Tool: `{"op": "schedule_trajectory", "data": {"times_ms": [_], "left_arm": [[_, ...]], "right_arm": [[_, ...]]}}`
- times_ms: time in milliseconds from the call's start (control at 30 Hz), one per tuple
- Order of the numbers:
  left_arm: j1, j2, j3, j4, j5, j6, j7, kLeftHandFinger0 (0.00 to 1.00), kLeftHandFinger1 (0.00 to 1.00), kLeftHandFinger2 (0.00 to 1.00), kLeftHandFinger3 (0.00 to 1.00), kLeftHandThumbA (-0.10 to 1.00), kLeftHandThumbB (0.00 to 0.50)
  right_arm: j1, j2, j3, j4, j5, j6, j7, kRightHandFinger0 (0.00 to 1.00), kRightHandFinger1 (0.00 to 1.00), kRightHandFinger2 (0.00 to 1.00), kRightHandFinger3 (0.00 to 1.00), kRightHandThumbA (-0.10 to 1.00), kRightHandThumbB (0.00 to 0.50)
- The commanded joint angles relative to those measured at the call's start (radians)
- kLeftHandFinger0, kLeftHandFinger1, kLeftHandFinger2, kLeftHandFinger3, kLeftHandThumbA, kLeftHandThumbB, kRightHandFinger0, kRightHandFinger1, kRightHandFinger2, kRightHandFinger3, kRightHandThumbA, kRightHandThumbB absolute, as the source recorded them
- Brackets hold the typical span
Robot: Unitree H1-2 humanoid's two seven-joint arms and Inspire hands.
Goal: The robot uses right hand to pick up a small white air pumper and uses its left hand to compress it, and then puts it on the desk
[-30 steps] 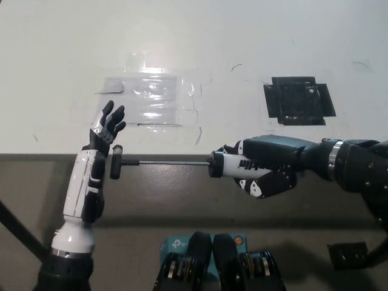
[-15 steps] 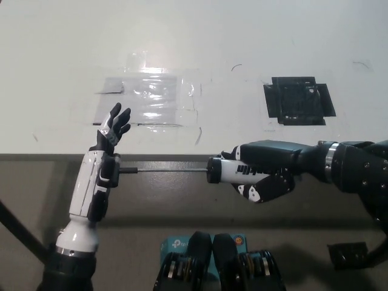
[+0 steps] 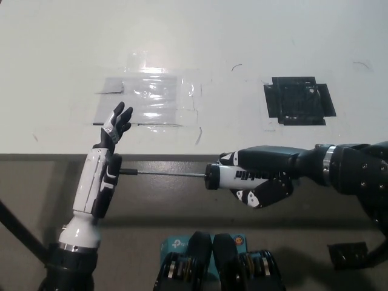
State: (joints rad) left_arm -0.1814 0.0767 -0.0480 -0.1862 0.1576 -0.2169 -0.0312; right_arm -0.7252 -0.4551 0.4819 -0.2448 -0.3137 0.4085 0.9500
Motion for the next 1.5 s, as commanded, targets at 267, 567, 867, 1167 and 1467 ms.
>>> {"op": "schedule_trajectory", "data": {"times_ms": [267,567,867,1167,1467], "left_arm": [[-0.03,-0.027,-0.013,-0.011,0.058,-0.043,0.02,1.0,1.0,1.0,1.0,1.0,0.334],[-0.021,-0.041,-0.038,-0.02,0.075,-0.026,0.006,1.0,1.0,1.0,1.0,1.0,0.333],[-0.015,-0.058,-0.079,-0.028,0.097,-0.017,0.002,1.0,1.0,1.0,1.0,1.0,0.337],[-0.011,-0.078,-0.107,-0.021,0.121,-0.03,0.007,1.0,1.0,1.0,1.0,1.0,0.348],[-0.032,-0.103,-0.127,-0.018,0.144,-0.016,0.009,1.0,1.0,1.0,1.0,1.0,0.345]], "right_arm": [[-0.086,0.02,0.018,-0.014,0.016,0.046,0.017,0.22,0.58,0.78,0.84,-0.1,0.154],[-0.099,0.027,0.027,-0.009,0.013,0.06,0.013,0.22,0.58,0.79,0.85,-0.1,0.153],[-0.108,0.035,0.032,0.008,0.013,0.046,0.007,0.23,0.57,0.78,0.84,-0.1,0.151],[-0.116,0.044,0.035,0.005,-0.005,0.061,0.02,0.24,0.6,0.82,0.9,-0.1,0.15],[-0.121,0.047,0.049,-0.004,-0.021,0.061,0.013,0.31,0.71,0.95,0.81,-0.1,0.146]]}}
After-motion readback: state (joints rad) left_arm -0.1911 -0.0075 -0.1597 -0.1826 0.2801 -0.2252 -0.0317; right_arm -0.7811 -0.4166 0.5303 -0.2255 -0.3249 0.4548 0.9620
